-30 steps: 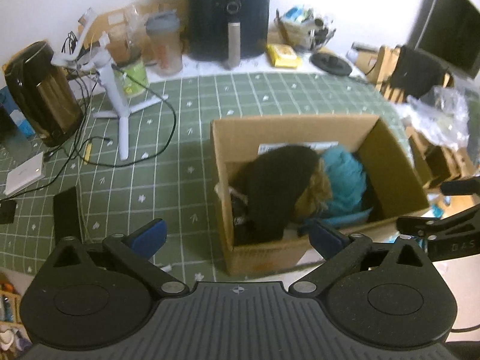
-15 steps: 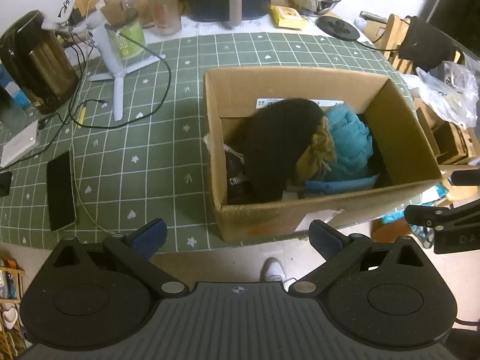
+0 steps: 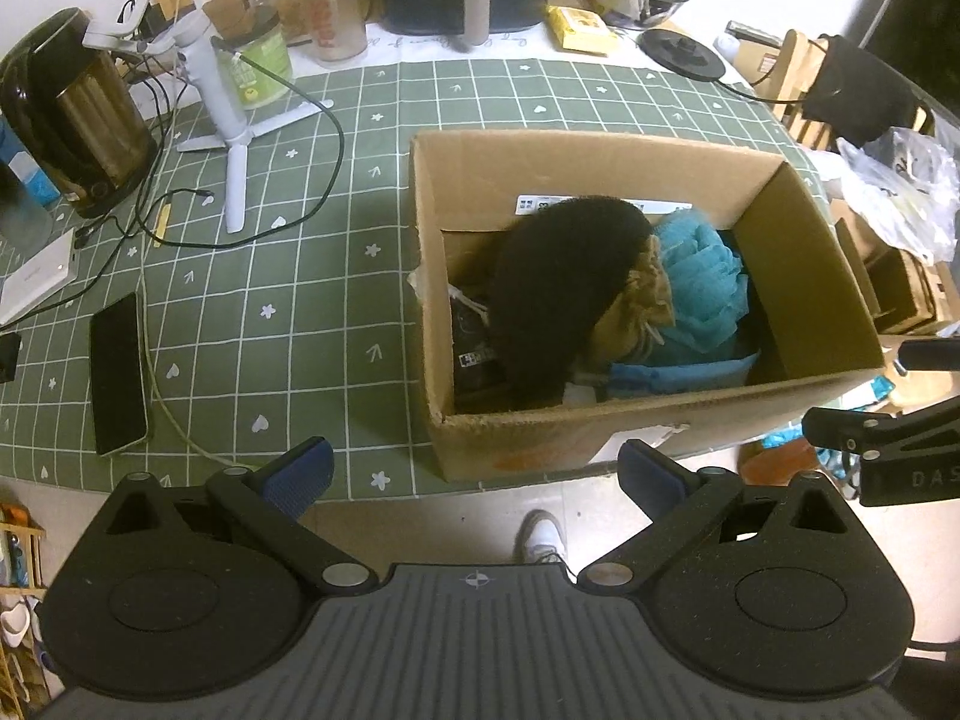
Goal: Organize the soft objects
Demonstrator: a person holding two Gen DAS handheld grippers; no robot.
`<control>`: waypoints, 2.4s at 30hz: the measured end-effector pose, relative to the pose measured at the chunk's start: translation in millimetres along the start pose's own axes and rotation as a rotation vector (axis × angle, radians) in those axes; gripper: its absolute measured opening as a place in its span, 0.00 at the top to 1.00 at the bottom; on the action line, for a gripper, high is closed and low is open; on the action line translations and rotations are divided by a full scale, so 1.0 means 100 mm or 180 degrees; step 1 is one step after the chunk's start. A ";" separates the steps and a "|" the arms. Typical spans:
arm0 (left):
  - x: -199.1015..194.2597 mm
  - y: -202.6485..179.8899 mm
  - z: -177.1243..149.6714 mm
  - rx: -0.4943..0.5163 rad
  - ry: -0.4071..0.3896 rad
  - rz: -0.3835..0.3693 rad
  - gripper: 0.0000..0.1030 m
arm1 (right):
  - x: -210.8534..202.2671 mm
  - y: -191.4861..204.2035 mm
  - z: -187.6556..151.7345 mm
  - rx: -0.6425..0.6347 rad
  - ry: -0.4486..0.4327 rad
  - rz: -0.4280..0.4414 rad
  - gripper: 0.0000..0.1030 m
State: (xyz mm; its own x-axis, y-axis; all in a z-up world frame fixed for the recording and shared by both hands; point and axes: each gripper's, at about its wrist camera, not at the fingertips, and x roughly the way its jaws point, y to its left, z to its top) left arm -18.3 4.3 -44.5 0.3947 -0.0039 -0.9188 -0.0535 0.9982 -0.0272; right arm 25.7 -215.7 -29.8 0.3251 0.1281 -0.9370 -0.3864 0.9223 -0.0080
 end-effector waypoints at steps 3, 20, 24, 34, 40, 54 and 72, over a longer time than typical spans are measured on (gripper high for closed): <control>0.00 0.01 0.01 -0.0005 0.0000 -0.0003 0.00 | 0.00 0.00 0.02 0.0002 0.0000 -0.0008 0.00; 0.00 0.02 0.03 -0.0015 0.0039 -0.0002 0.00 | 0.00 0.05 0.05 -0.0125 0.0022 -0.0168 0.00; -0.02 0.01 0.03 -0.0015 0.0033 0.0010 0.00 | 0.00 0.04 0.05 -0.0119 0.0031 -0.0149 0.00; -0.05 0.01 0.05 -0.0050 0.0024 -0.0006 0.00 | -0.01 0.02 0.05 -0.0117 0.0020 -0.0124 0.00; -0.06 0.01 0.05 -0.0063 0.0020 -0.0005 0.00 | -0.01 0.01 0.05 -0.0107 0.0025 -0.0113 0.00; -0.06 -0.01 0.08 -0.0120 0.0043 -0.0051 0.00 | -0.01 -0.02 0.07 -0.0084 0.0028 -0.0101 0.00; -0.03 0.01 0.13 -0.0181 0.0078 -0.0066 0.00 | 0.03 -0.11 0.13 -0.0061 0.0069 -0.0038 0.00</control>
